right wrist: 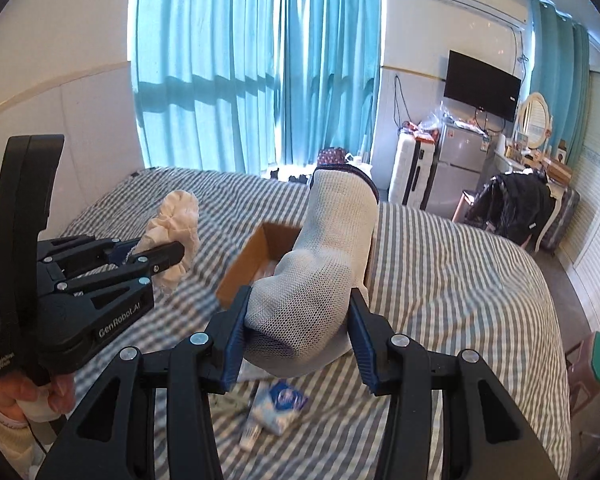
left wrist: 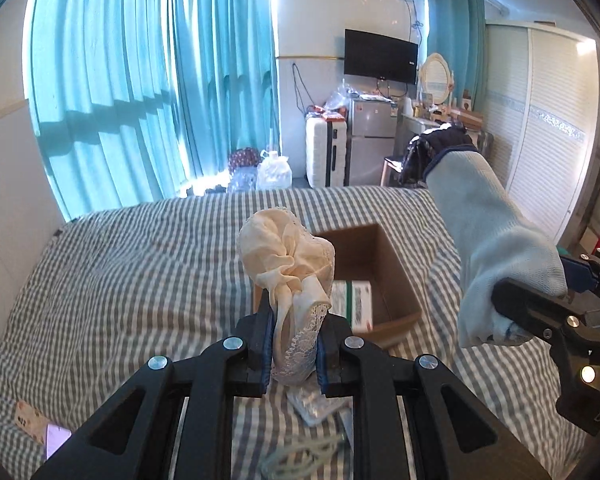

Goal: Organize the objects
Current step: 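Carry sock and scrunchie over the cardboard box and release both inside, then move both tools toward the tissue pack and pale green clip, then grasp the blue Vinda tissue pack with the right tool while the left tool grasps the green clip, then carry tissue pack and green clip over the cardboard box and open both tools to drop them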

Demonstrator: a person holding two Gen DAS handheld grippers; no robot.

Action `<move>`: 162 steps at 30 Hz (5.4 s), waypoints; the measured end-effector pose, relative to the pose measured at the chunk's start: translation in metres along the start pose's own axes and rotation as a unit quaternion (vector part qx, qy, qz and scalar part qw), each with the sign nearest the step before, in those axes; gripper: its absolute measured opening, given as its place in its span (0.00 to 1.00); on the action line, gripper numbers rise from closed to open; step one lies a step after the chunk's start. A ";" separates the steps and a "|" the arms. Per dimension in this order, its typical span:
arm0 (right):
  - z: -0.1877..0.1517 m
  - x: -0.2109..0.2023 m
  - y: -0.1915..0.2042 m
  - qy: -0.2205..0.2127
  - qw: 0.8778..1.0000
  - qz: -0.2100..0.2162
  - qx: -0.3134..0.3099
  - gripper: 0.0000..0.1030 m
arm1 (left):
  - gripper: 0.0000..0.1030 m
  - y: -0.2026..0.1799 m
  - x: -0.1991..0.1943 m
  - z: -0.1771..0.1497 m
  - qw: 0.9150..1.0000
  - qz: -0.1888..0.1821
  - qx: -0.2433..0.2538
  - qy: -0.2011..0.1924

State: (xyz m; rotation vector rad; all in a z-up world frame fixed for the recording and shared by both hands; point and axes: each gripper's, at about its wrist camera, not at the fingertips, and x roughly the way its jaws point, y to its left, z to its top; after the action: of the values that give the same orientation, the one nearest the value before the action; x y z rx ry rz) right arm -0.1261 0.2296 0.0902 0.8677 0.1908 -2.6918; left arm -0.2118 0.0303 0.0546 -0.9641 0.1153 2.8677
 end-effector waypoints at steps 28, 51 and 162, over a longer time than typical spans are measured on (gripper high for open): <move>0.012 0.260 -0.070 0.108 0.994 -0.016 0.010 0.44 | 0.16 -0.013 0.232 -0.004 0.994 0.007 0.040 0.098; 0.048 0.098 -0.054 0.013 0.998 -0.051 0.046 0.85 | 0.91 0.004 0.091 0.020 0.999 -0.018 0.010 0.028; -0.131 0.040 0.019 0.135 0.989 0.013 0.061 0.58 | 0.09 0.002 0.045 -0.179 0.977 -0.075 0.029 0.199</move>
State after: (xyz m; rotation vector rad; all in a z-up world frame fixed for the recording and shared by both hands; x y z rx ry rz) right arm -0.0788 0.2297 -0.0404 1.2612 0.0741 -2.5759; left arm -0.1406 0.0128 -0.1154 -1.4536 0.1525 2.4871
